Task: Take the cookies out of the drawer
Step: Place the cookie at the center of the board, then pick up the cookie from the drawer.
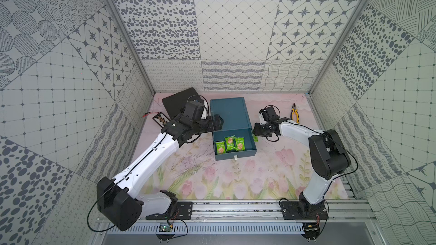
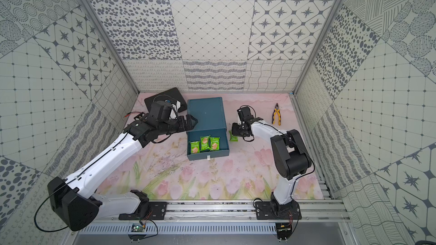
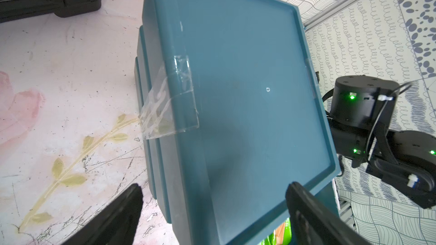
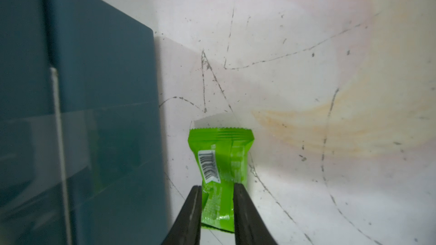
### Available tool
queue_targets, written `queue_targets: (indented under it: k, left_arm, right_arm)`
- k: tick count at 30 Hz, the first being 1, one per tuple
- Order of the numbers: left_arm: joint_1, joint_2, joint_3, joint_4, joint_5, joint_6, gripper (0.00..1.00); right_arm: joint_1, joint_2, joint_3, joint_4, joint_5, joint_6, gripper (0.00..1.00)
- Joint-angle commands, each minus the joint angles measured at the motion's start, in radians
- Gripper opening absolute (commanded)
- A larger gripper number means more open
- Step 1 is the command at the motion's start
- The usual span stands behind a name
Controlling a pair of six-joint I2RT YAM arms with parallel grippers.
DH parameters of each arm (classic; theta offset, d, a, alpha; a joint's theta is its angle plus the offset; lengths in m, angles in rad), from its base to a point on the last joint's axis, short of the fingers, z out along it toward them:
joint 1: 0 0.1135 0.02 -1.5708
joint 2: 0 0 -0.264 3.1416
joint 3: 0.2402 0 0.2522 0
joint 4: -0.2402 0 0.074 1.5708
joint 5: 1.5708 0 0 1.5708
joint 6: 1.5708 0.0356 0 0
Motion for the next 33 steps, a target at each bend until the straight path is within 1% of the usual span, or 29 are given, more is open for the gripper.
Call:
queue_targets:
  k: [1,5,10,12,13,15,16,19,22,23,25,27,29,33]
  left_arm:
    - [0.007,0.007,0.008,0.045,0.031,0.004,0.99]
    - [0.020,-0.010,0.002,0.033,0.037,0.014,0.99]
    - [0.080,-0.009,0.027,0.007,0.110,0.041,0.99]
    - [0.096,0.002,0.039,0.013,0.138,0.052,0.99]
    - [0.102,0.009,0.046,0.017,0.152,0.056,0.99]
    - [0.104,0.031,0.060,0.031,0.183,0.060,0.99]
    - [0.103,0.043,0.064,0.038,0.198,0.060,0.99]
    - [0.104,0.069,0.062,0.063,0.234,0.051,0.99]
    - [0.109,0.080,0.047,0.103,0.247,0.052,0.99]
    - [0.109,0.087,0.047,0.117,0.256,0.051,0.99]
    - [0.114,0.107,0.053,0.123,0.277,0.050,0.98]
    - [0.116,0.130,0.055,0.128,0.300,0.047,0.99]
    - [0.117,0.143,0.050,0.138,0.316,0.045,0.99]
    - [0.124,0.149,0.042,0.139,0.315,0.052,0.99]
  right_arm:
    - [0.006,-0.019,0.022,0.047,-0.029,0.029,0.47]
    - [0.006,-0.080,0.022,0.033,0.000,0.045,0.51]
    - [0.004,-0.250,0.035,-0.046,0.111,0.060,0.54]
    - [0.006,-0.321,0.065,-0.102,0.144,0.051,0.54]
    - [0.013,-0.344,0.089,-0.144,0.180,0.045,0.54]
    - [0.048,-0.380,0.166,-0.252,0.263,0.023,0.55]
    - [0.064,-0.393,0.197,-0.294,0.282,0.017,0.55]
    - [0.133,-0.444,0.278,-0.381,0.296,0.022,0.55]
    - [0.228,-0.489,0.330,-0.451,0.338,0.050,0.56]
    - [0.256,-0.498,0.335,-0.459,0.318,0.066,0.56]
    - [0.296,-0.501,0.333,-0.461,0.231,0.098,0.56]
    - [0.358,-0.487,0.332,-0.462,0.196,0.134,0.56]
    - [0.413,-0.465,0.332,-0.469,0.192,0.162,0.57]
    - [0.489,-0.443,0.307,-0.465,0.242,0.243,0.59]
